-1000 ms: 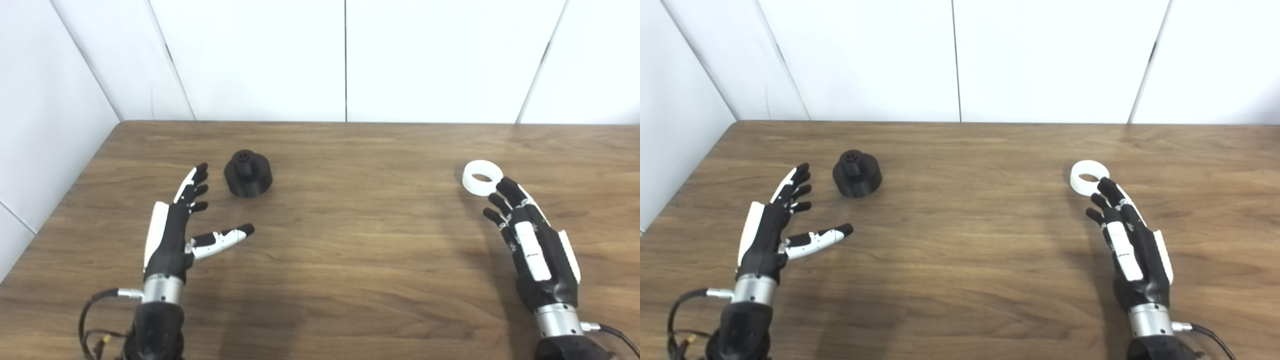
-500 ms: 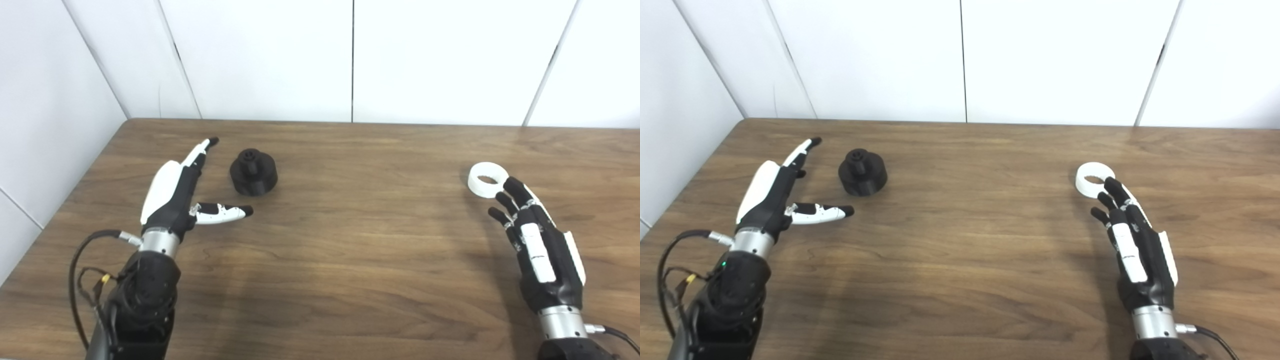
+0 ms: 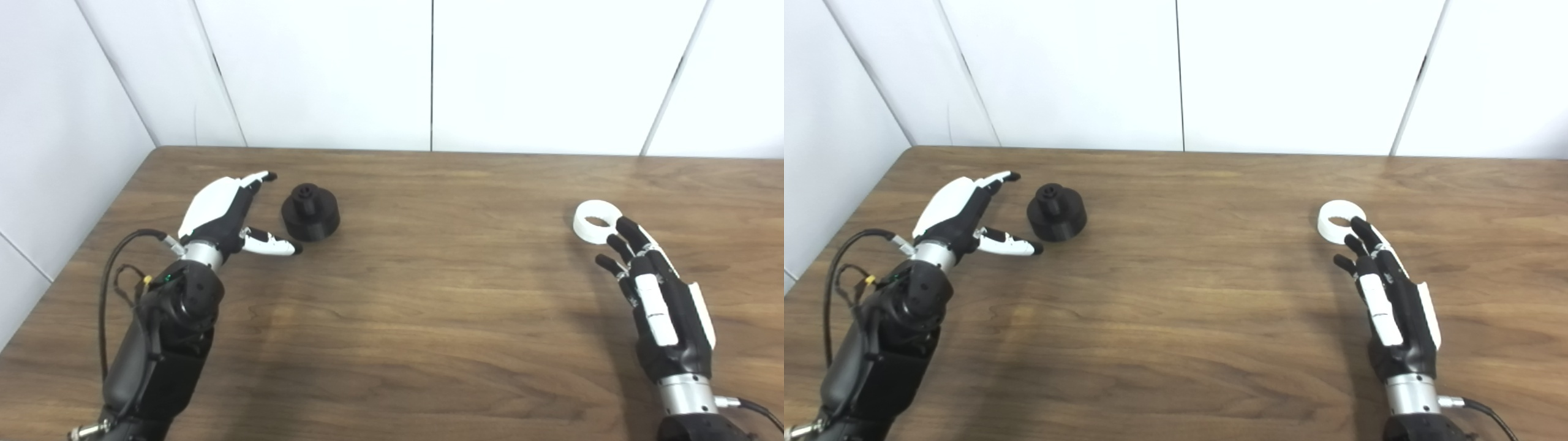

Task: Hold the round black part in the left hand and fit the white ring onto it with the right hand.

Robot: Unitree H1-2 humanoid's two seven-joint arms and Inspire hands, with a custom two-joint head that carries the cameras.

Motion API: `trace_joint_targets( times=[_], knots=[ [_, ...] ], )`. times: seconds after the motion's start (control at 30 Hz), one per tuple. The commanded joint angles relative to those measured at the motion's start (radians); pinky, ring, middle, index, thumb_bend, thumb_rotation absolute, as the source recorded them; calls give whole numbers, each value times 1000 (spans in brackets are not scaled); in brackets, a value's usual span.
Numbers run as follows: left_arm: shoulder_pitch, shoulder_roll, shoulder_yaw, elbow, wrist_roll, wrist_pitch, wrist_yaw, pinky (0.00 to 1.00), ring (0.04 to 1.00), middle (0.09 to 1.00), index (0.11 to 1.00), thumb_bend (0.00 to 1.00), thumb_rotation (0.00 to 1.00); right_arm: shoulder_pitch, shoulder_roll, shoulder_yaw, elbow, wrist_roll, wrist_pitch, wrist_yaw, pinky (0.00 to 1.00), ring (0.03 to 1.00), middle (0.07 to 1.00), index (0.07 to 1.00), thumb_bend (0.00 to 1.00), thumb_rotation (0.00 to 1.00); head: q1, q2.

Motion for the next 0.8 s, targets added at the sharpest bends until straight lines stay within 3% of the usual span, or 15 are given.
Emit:
trace_joint_targets(
  times=[0.0,0.33,0.77],
  knots=[
    [-77,52,-8,20,25,-38,35,929,982,944,887,943,245,30,23,7,48,14,-29,-2,823,912,926,865,587,727,0,0],
    [-168,103,-73,163,34,-99,48,930,985,935,868,949,279,29,31,13,63,-1,-46,-17,812,903,921,859,586,737,-12,-10],
    [-247,121,-122,269,28,-111,40,886,970,926,863,940,287,32,39,13,71,-14,-64,-34,798,883,900,850,589,739,-22,-17]
  ],
)
